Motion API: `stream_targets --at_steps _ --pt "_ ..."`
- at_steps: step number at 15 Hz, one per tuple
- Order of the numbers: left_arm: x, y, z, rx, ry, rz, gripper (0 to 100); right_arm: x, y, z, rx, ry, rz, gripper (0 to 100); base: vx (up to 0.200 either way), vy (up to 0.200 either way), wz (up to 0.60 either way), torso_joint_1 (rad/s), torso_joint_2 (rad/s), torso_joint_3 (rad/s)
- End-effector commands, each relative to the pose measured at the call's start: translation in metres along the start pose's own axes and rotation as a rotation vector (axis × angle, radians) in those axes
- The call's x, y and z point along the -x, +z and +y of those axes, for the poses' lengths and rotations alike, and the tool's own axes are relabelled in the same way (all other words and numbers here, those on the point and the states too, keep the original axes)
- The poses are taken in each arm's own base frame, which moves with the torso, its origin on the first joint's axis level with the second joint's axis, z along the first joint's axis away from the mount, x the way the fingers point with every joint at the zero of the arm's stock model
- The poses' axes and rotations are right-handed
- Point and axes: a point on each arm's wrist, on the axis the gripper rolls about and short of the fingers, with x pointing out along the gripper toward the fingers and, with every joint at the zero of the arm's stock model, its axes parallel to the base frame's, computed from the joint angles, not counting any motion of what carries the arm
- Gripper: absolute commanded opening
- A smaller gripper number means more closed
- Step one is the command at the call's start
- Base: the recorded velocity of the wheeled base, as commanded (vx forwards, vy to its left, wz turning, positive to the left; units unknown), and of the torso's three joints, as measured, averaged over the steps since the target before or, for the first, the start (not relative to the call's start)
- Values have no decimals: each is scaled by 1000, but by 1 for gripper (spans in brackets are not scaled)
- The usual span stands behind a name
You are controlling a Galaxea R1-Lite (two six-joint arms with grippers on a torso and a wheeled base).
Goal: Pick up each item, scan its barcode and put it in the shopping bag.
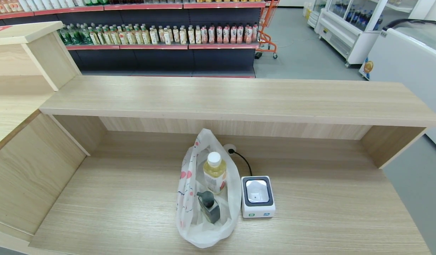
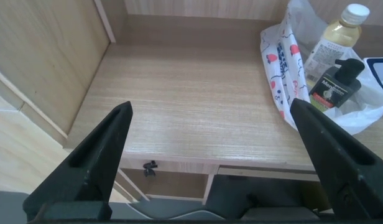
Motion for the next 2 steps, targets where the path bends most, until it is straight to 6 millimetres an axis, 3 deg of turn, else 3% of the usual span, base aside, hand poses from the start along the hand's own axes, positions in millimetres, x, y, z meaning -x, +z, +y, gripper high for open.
stream_targets --at_steps 1,2 --pt "0 0 0 0 1 -1 100 0 0 0 1 1 4 0 0 0 0 0 0 0" --pt "0 0 0 0 1 -1 100 0 0 0 4 1 4 0 0 0 0 0 0 0"
